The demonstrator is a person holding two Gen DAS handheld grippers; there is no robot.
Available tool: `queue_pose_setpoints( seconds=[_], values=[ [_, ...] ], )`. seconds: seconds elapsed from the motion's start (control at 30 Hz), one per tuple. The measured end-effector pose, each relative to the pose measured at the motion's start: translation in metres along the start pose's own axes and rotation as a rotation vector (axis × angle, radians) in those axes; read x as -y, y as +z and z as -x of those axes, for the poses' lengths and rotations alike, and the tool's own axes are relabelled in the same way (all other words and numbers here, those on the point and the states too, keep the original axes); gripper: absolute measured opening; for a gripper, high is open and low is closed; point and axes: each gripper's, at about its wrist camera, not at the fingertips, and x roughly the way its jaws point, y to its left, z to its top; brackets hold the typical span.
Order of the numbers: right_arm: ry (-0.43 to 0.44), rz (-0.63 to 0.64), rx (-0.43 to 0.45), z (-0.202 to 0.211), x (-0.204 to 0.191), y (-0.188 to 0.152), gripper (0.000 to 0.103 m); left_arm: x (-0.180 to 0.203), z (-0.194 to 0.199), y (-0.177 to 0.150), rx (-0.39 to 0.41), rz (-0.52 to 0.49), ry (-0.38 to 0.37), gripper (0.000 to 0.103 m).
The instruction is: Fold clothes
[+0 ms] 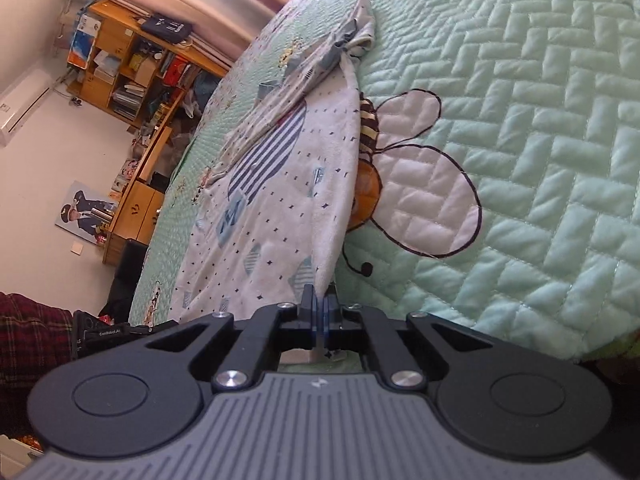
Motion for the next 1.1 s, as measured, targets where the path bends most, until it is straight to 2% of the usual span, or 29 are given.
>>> queue_pose_setpoints(
  seconds=[0.37, 0.43, 0.47, 0.53, 0.57, 0.6, 0.63, 0.67, 0.73, 0.8, 0.93, 1.03, 1.1],
  values=[
    [-0.011, -0.023, 0.008, 0.000, 0.005, -0.002, 0.004, 0.001, 0.000, -0.001, 0.015, 0.022, -0.009, 0.015],
    [-0.028, -0.020, 0.023, 0.001, 0.004, -0.002, 0.006, 0.002, 0.001, -0.001, 0.019, 0.022, -0.013, 0.016],
    [-0.053, -0.013, 0.032, 0.003, 0.002, -0.002, 0.011, 0.002, 0.002, -0.001, 0.020, 0.021, -0.009, 0.017],
    [-0.121, 0.011, 0.034, 0.007, -0.004, 0.001, 0.031, 0.001, 0.004, -0.002, 0.019, 0.020, 0.011, 0.025],
    [-0.158, 0.026, 0.030, 0.010, -0.008, 0.003, 0.046, 0.001, 0.005, -0.001, 0.018, 0.021, 0.021, 0.027],
    [-0.197, 0.050, 0.042, 0.016, -0.012, 0.005, 0.052, 0.000, 0.007, -0.001, 0.020, 0.026, 0.022, 0.033],
    [-0.242, 0.079, 0.064, 0.024, -0.016, 0.007, 0.056, -0.002, 0.010, -0.001, 0.027, 0.033, 0.014, 0.040],
    [-0.287, 0.106, 0.092, 0.032, -0.019, 0.009, 0.066, -0.002, 0.014, -0.001, 0.037, 0.035, 0.008, 0.045],
    [-0.359, 0.144, 0.172, 0.049, -0.022, 0.015, 0.069, -0.003, 0.023, -0.002, 0.068, 0.034, 0.005, 0.065],
    [-0.372, 0.139, 0.252, 0.062, -0.019, 0.023, 0.069, 0.000, 0.037, -0.003, 0.118, 0.023, 0.043, 0.068],
    [-0.362, 0.094, 0.411, 0.068, -0.016, 0.037, 0.073, 0.024, 0.065, -0.008, 0.280, -0.066, 0.226, 0.073],
    [-0.384, 0.181, 0.534, 0.050, -0.015, 0.060, 0.073, 0.043, 0.077, -0.010, 0.400, -0.108, 0.335, 0.078],
    [-0.447, 0.233, 0.639, 0.032, -0.013, 0.081, 0.073, 0.054, 0.081, -0.011, 0.455, -0.133, 0.388, 0.082]
  ],
)
